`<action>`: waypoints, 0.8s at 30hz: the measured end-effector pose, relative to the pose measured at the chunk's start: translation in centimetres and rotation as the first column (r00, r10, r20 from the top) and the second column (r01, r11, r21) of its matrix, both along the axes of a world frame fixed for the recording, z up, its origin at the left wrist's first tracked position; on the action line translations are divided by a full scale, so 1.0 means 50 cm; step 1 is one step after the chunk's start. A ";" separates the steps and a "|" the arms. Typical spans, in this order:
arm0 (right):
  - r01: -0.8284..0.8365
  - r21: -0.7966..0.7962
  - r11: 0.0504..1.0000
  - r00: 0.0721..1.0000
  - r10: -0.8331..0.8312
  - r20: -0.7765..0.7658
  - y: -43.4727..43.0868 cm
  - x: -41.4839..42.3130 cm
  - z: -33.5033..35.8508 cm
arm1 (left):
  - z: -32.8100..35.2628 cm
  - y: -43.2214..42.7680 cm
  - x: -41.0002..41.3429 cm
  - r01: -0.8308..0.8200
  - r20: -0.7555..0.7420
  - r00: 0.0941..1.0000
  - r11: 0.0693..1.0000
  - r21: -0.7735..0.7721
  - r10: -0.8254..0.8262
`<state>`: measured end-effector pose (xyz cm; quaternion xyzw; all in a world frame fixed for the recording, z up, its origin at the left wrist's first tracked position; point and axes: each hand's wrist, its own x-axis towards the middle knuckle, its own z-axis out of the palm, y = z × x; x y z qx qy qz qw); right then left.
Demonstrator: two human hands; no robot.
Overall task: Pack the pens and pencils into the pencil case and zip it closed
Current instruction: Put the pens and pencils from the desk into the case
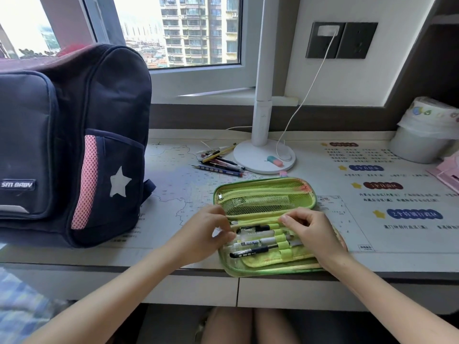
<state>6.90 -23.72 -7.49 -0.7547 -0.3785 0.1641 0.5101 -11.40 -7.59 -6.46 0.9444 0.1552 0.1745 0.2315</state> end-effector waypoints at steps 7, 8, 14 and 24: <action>0.009 -0.016 1.000 0.999 -0.010 -0.033 0.002 -0.004 -0.001 | -0.014 -0.027 0.020 0.039 -0.011 0.999 0.991 0.127 -0.038; 0.008 -0.022 1.000 0.999 -0.009 -0.036 0.002 -0.004 -0.001 | -0.018 -0.031 0.026 0.035 0.007 0.999 0.989 0.144 -0.036; 0.018 -0.027 0.999 1.000 -0.018 -0.013 0.000 -0.004 0.000 | -0.013 -0.032 0.044 -0.010 -0.032 0.999 0.985 0.173 0.016; 0.016 -0.123 0.992 0.960 0.020 0.279 0.074 0.016 0.084 | 0.063 0.104 0.087 -0.271 0.076 0.960 0.962 0.016 0.270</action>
